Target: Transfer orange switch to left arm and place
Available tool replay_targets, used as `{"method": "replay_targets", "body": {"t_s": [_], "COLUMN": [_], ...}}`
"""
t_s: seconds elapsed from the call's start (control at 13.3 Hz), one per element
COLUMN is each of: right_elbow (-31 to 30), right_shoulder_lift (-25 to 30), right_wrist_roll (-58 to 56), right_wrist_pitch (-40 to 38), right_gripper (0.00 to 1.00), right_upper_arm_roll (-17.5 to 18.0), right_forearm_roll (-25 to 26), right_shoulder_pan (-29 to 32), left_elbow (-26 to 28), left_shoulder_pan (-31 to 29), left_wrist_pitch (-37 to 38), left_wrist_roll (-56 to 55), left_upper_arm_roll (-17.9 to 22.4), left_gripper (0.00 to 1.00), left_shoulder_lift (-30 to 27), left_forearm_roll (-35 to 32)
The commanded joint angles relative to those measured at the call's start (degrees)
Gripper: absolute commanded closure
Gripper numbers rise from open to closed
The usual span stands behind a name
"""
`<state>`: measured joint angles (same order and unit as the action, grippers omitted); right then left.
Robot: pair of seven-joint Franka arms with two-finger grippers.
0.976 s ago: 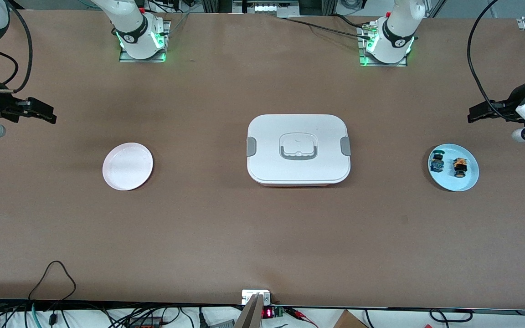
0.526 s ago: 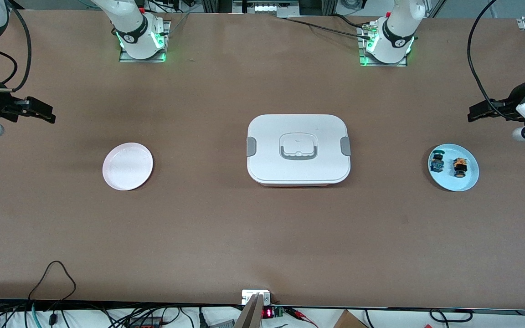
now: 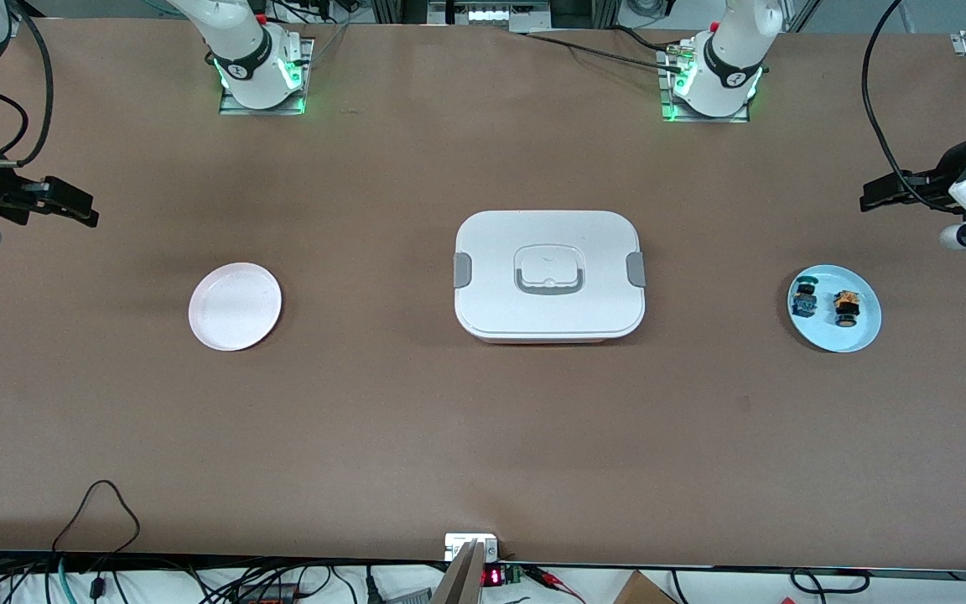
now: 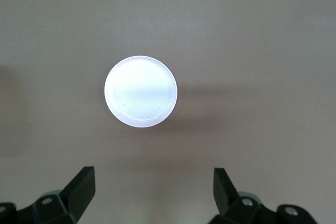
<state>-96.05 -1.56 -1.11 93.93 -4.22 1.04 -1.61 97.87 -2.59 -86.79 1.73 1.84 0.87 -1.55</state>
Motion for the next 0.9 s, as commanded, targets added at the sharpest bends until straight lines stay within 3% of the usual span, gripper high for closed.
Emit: {"method": "replay_targets", "body": {"t_s": [0.0, 0.23, 0.83], "right_elbow": [-0.02, -0.11, -0.11], "right_shoulder_lift": [1.30, 1.73, 2.09], "right_wrist_roll": [-0.03, 0.58, 0.94], "right_wrist_pitch": [-1.20, -1.56, -1.38], "right_gripper": [0.00, 0.00, 0.00], "right_upper_arm_roll": [0.53, 0.36, 0.27], "right_forearm_roll": [1.15, 0.45, 0.01], "right_shoulder_pan": [0.02, 0.11, 0.20], "left_elbow": [-0.66, -0.75, -1.01], "left_shoulder_pan": [0.04, -0.05, -0.05], "left_wrist_pitch": [-2.15, -5.41, -5.14], "left_wrist_roll": [0.65, 0.65, 0.65], "left_upper_arm_roll": [0.44, 0.71, 0.71], "left_gripper": [0.00, 0.00, 0.00], "left_shoulder_lift": [0.36, 1.15, 1.42], "left_forearm_roll": [3.38, 3.74, 3.66]}}
